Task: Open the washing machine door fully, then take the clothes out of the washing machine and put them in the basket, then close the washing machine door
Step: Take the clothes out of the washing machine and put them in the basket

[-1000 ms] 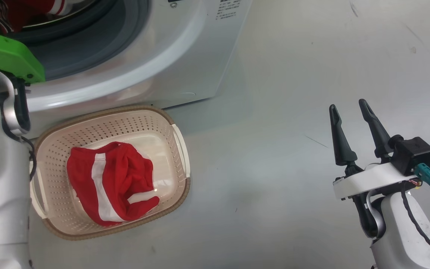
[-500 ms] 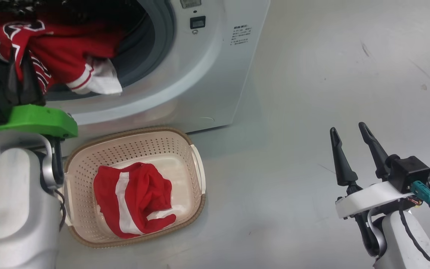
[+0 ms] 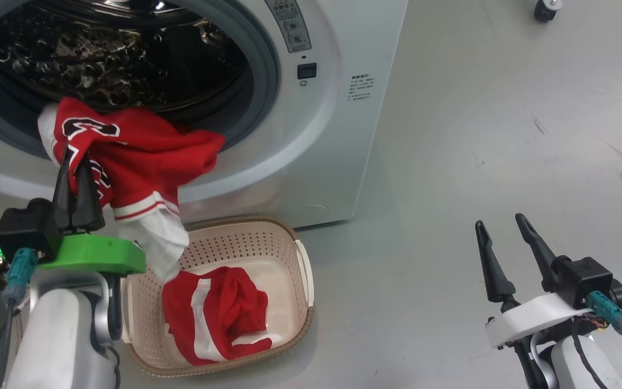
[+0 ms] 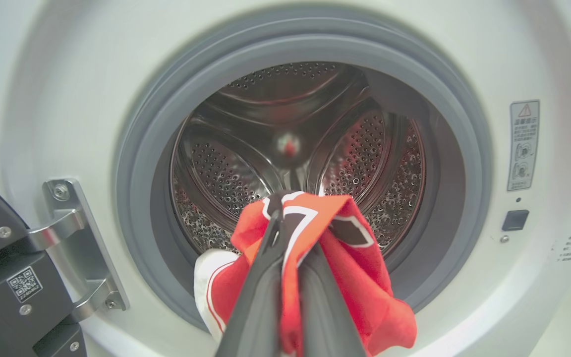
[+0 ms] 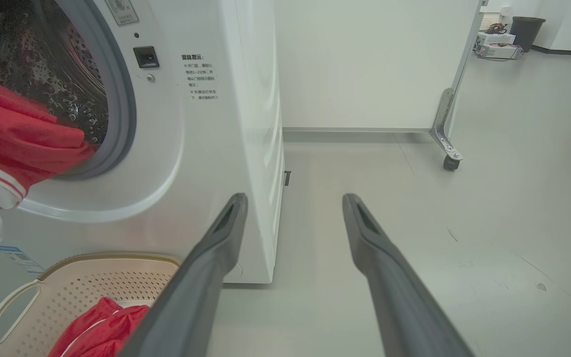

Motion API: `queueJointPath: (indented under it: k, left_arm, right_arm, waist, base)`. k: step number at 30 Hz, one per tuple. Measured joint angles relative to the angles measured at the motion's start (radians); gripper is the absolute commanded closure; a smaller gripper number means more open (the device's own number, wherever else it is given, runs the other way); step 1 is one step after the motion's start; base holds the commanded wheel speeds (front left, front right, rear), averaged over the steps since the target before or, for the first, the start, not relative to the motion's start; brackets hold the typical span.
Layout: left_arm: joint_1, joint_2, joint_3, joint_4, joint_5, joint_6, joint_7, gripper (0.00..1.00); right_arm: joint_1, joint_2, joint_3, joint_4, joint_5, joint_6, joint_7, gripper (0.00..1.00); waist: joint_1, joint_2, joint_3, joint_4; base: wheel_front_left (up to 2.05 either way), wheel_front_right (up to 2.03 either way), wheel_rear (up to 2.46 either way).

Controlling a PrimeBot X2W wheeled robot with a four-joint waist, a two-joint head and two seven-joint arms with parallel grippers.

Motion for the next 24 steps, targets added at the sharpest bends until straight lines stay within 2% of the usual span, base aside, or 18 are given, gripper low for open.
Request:
queueJointPath:
  k: [11,24]
  left_arm:
    - [0.166,-0.021,-0.034,-0.068,-0.012,0.0,0.035,1.0]
    - [0.233,-0.026,-0.079,-0.06,-0.048,0.0,0.084,1.0]
  right_arm:
    - [0.031,0.001,0.012,-0.018,0.0,-0.013,0.0,0.0]
    - [0.032,0.001,0.025,-0.045,0.0,-0.012,0.0,0.0]
  waist:
    - [0.0,0.0,-0.039,0.03]
    - [0.0,0.0,-0.007,0.018]
  base:
    - [0.0,0.0,0.0]
    - [0.0,0.0,0.0]
